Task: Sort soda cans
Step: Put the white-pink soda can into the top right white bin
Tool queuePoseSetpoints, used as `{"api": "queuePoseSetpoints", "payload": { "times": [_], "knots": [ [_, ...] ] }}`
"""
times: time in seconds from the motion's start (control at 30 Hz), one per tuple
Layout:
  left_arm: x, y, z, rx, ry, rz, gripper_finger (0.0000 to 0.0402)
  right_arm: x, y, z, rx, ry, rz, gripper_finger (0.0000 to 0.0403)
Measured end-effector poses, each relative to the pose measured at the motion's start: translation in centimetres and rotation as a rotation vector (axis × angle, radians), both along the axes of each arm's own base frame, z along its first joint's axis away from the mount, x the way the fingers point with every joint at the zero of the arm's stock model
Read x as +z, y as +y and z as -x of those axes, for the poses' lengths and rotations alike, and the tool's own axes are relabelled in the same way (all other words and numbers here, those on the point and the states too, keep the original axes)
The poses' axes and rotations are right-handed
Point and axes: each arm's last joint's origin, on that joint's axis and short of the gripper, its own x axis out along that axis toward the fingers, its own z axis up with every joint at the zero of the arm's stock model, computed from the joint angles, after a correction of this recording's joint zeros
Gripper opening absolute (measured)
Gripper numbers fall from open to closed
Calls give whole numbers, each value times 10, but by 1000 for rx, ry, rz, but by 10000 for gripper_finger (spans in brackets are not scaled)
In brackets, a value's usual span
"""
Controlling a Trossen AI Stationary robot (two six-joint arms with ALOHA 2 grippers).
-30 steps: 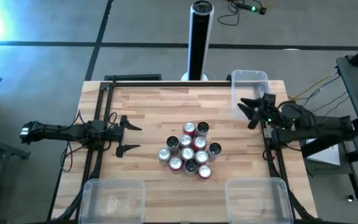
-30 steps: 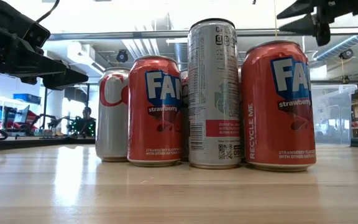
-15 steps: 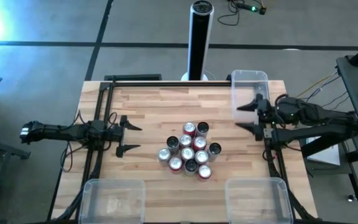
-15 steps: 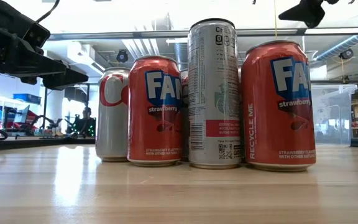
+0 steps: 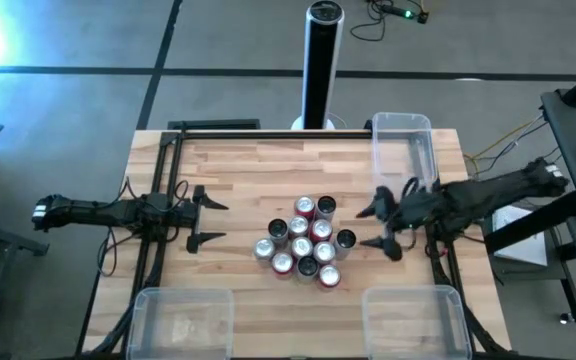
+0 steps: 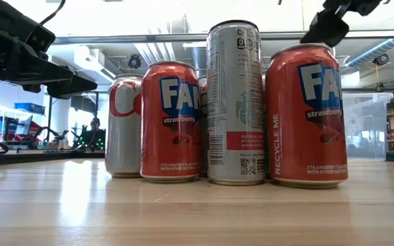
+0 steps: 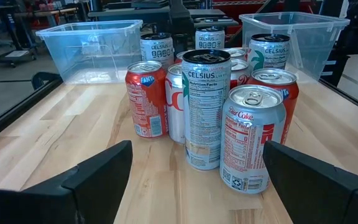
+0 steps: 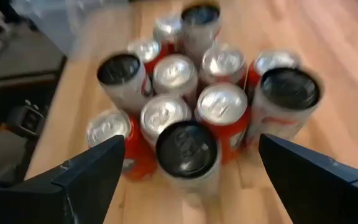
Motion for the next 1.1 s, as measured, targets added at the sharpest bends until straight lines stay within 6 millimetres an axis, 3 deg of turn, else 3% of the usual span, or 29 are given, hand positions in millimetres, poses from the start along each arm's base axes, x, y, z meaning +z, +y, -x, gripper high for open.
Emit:
{"api": "queuePoseSetpoints", "payload": {
  "times": [0.1,0.23,0.57,0.97,1.1],
  "knots": [
    [0,0,0,-1,0,0,346,-11,11,-9,-47,63,30,366],
    [0,0,0,0,0,0,346,-9,20,-21,-68,83,59,366],
    [0,0,0,-1,0,0,346,-27,30,-49,-42,259,156,366],
    [0,0,0,0,0,0,346,-55,23,-73,-73,394,177,364],
    [0,0,0,0,0,0,346,-59,20,-75,-84,414,174,342]
  ]
}}
